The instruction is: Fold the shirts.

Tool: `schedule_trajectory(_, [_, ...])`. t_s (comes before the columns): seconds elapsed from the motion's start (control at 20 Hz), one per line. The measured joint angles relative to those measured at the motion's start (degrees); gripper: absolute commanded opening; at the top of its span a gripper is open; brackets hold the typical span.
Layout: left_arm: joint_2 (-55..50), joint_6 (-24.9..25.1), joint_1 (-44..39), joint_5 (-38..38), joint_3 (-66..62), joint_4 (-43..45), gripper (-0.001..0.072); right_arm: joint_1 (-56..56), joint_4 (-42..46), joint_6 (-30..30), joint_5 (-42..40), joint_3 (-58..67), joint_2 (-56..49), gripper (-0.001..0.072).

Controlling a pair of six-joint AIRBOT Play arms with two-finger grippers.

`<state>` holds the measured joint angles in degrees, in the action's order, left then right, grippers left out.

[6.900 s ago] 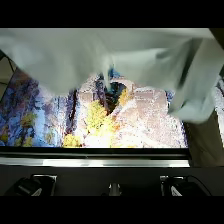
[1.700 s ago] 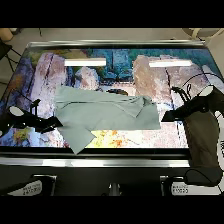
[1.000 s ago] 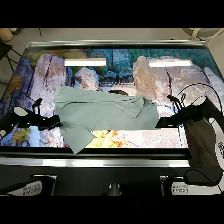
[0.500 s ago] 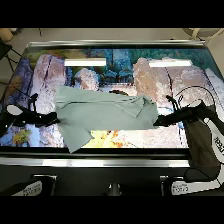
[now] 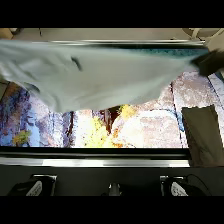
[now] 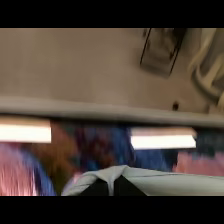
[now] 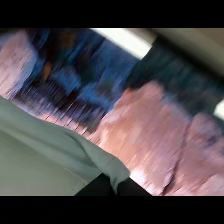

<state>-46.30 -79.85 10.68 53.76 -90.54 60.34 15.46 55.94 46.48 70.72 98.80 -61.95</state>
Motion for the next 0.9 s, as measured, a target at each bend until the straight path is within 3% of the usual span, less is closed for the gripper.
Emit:
schedule_trajectory(0.15, [5.29, -2.82, 0.02, -1.44, -8.39, 1.05, 0.0029, 0.02, 5.84, 1.73, -6.1, 5.27, 11.13, 0.0019])
schedule_trajectory(0.4, [9.35, -5.46, 0.02, -1.79, -12.35, 1.57, 0.0028, 0.04, 13.11, 4.28, -4.61, 7.72, 19.1, 0.0019])
schedule_trajectory(0.7, [9.09, -7.48, 0.02, 3.54, -13.09, 2.29, 0.0028, 0.04, 16.13, 4.98, -0.61, 8.28, 18.73, 0.0019])
schedule_trajectory(0.9, [5.2, -8.31, 0.0, 8.94, -10.1, 6.1, 0.0029, 0.0, 16.59, 5.09, 7.74, 8.28, 10.36, 0.0018])
